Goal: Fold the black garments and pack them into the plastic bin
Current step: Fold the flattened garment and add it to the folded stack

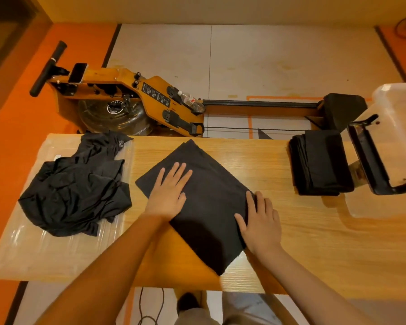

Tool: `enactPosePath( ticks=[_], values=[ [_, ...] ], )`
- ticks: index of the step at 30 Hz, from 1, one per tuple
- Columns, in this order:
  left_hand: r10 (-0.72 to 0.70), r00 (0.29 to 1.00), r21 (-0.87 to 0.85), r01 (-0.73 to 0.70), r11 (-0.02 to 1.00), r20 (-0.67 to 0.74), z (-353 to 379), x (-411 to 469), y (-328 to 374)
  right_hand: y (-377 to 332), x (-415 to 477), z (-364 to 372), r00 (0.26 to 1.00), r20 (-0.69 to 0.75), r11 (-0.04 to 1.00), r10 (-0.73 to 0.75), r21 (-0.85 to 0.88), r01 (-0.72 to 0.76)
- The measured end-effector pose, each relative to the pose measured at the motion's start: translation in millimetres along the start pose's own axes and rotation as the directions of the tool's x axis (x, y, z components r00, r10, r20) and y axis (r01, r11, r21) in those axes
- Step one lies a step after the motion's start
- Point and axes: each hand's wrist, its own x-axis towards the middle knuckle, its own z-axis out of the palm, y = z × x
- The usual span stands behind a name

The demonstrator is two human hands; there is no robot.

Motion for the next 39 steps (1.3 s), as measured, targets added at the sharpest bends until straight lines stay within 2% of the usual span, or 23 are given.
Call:
enactPosePath(
  ticks=[2,4,6,8,10,13,15,17,20,22,26,30,33,36,39],
  values=[
    [-0.021,0.991,0.003,0.022,1.000,-0.136,-7.4,-1.6,5.0,1.9,-15.9,6.1,0.996,-0.083,0.999,-0.033,-0.005,0.033],
    [-0.090,0.979,-0.054,0.082,0.995,-0.182,2.5,-18.0,36.3,0.4,-15.7,10.7,0.970,-0.149,0.981,-0.193,0.006,0.196],
    [-0.185,0.964,-0.161,0.156,0.975,-0.190,22.3,-42.8,73.3,-4.7,-6.6,12.9,0.898,-0.138,0.909,-0.417,-0.043,0.415],
    [-0.258,0.957,-0.263,0.217,0.940,-0.134,35.1,-62.4,94.8,-5.3,3.6,16.3,0.843,-0.071,0.844,-0.534,-0.102,0.526],
    [-0.218,0.970,-0.227,0.189,0.955,-0.109,44.8,-71.5,93.6,-3.0,3.9,20.2,0.860,-0.034,0.858,-0.509,-0.106,0.503],
    [0.004,0.995,-0.096,-0.014,0.995,-0.102,45.9,-63.7,67.4,-6.8,-21.9,28.9,0.930,-0.054,0.931,-0.364,-0.027,0.363],
    [0.095,0.992,-0.057,-0.100,0.993,-0.080,37.5,-59.6,55.4,-10.6,-46.1,36.3,0.945,-0.095,0.949,-0.313,0.015,0.316],
    [0.107,0.988,-0.098,-0.118,0.988,-0.107,28.6,-73.1,58.6,-7.4,-65.5,39.2,0.917,-0.101,0.922,-0.386,-0.002,0.388],
    [0.202,0.962,-0.228,-0.242,0.943,-0.185,35.7,-115.5,71.5,5.2,-76.8,41.6,0.826,-0.070,0.829,-0.559,-0.027,0.559],
    [0.252,0.949,-0.273,-0.297,0.915,-0.187,45.8,-139.0,73.5,11.2,-79.9,43.0,0.803,-0.017,0.803,-0.596,-0.031,0.595],
    [0.327,0.940,-0.142,-0.339,0.930,-0.100,55.6,-159.6,64.1,17.1,-87.8,42.5,0.795,0.056,0.796,-0.604,-0.009,0.605],
    [0.374,0.918,-0.035,-0.381,0.924,-0.131,70.5,-166.4,60.1,15.9,-102.9,51.0,0.799,0.030,0.797,-0.601,-0.055,0.602],
    [0.385,0.923,-0.047,-0.384,0.922,0.025,65.1,-175.2,65.9,17.4,-115.6,56.3,0.796,-0.037,0.796,-0.604,-0.063,0.602],
    [0.402,0.916,-0.094,-0.401,0.911,-0.013,63.3,-192.6,62.9,26.7,-129.7,59.9,0.765,-0.041,0.766,-0.643,-0.040,0.642],
    [0.394,0.916,-0.226,-0.400,0.888,-0.073,50.2,-205.5,56.4,39.5,-140.5,59.2,0.789,-0.056,0.783,-0.612,0.094,0.615]
  ],
)
